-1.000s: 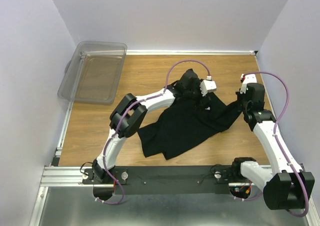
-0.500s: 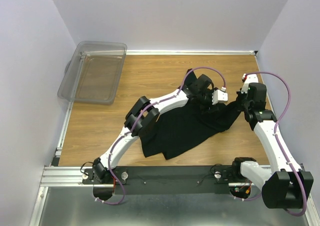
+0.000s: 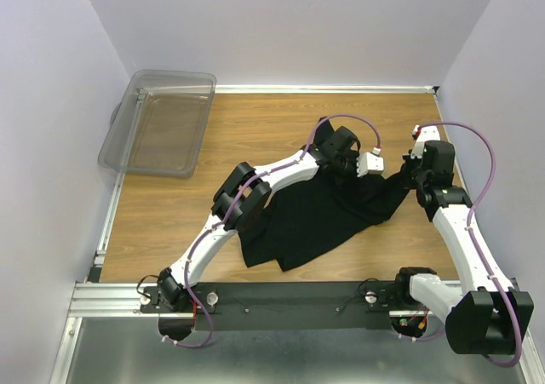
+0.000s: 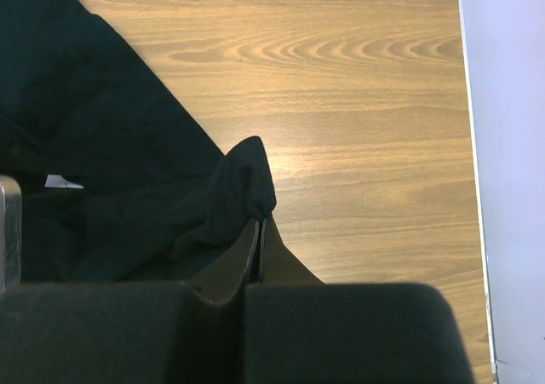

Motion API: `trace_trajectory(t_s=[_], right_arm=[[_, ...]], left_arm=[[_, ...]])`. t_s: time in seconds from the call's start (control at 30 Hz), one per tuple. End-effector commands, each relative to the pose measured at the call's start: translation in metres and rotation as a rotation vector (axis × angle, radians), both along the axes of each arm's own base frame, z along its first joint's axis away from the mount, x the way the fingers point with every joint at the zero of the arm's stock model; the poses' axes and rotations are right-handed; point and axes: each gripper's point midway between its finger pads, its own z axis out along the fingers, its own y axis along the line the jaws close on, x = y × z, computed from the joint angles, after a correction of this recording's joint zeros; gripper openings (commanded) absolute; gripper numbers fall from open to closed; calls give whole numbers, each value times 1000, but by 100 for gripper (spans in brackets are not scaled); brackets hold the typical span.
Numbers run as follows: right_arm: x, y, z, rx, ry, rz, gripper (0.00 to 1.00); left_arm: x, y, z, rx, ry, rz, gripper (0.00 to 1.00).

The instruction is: Fold and stack the t-shirts

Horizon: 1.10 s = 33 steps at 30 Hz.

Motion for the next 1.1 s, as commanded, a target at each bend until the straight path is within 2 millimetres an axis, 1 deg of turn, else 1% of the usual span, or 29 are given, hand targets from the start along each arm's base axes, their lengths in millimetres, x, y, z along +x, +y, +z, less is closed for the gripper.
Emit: trace_trajectory(t_s=[0.0, 0.07, 0.1, 0.13, 0.17, 0.2, 0.23, 0.27, 0.3, 0.33, 0.4, 0.43, 0.47, 0.5, 0.53, 0.57, 0.6, 0.63, 0.67, 0.7, 0.73, 0.77, 0.8, 0.9, 0.93, 0.97, 1.0, 1.03, 1.07], right_arm=[[5, 2, 12, 30, -41, 1, 1], [5, 3, 12, 33, -41, 2, 1], [5, 2, 12, 32, -42, 3, 1], [5, 3, 13, 34, -45, 5, 1], [6, 3, 15, 34, -48, 8, 1], [6, 3, 17, 33, -54, 8, 1], [8, 4, 21, 37, -65, 12, 1], [9, 5, 25, 38, -76, 19, 1], [9, 6, 28, 42, -82, 25, 1], [12, 9, 35, 53, -99, 40, 1], [15, 13, 44, 63, -119, 65, 1], [18, 18, 58, 71, -149, 88, 1], [19, 25, 68, 83, -172, 132, 1], [20, 29, 80, 85, -197, 157, 1], [20, 38, 92, 101, -222, 209, 1], [22, 41, 121, 95, -279, 236, 1], [20, 44, 135, 96, -301, 257, 1], [18, 49, 152, 98, -333, 285, 1], [15, 50, 190, 87, -405, 299, 0], [13, 51, 209, 82, -440, 305, 0], [13, 50, 230, 70, -480, 300, 1], [11, 47, 250, 56, -519, 285, 1], [6, 38, 293, 22, -602, 244, 1], [-4, 24, 354, -24, -726, 166, 1], [-19, 19, 392, -40, -815, 134, 1], [-23, 13, 409, -49, -851, 98, 1], [-31, 11, 425, -52, -889, 84, 1], [-53, 9, 462, -57, -983, 67, 1], [-58, 8, 475, -57, -1013, 58, 0]], left_arm=[[-3, 1, 5, 2, 1, -4, 14], [-1, 1, 17, -20, -8, 7, 0], [-3, 3, 18, -25, -3, 12, 0], [2, 0, 42, -78, -39, 22, 0], [3, 1, 52, -99, -35, 42, 0], [3, 7, 55, -106, -31, 55, 0], [6, 6, 90, -172, -74, 66, 0], [3, 12, 92, -179, -62, 77, 0], [3, 14, 105, -205, -76, 81, 0], [2, 16, 139, -265, -120, 86, 0], [-2, 25, 153, -282, -131, 100, 0], [-7, 29, 179, -319, -157, 103, 0], [-9, 35, 178, -312, -156, 117, 0], [-12, 40, 186, -322, -163, 128, 0], [-16, 47, 213, -366, -190, 141, 0], [-19, 53, 223, -380, -201, 152, 0], [-21, 61, 222, -373, -204, 180, 0], [-27, 71, 251, -420, -230, 198, 0], [-28, 79, 255, -422, -236, 223, 0], [-32, 85, 269, -443, -242, 236, 0], [-39, 95, 306, -515, -272, 255, 0], [-44, 102, 324, -551, -279, 270, 0], [-56, 113, 362, -631, -296, 274, 0], [-83, 127, 426, -768, -324, 262, 0], [-106, 132, 465, -853, -345, 225, 0], [-121, 138, 500, -926, -359, 212, 0], [-129, 134, 501, -934, -343, 195, 0], [-157, 134, 533, -1005, -343, 141, 0], [-169, 134, 547, -1039, -339, 122, 0]])
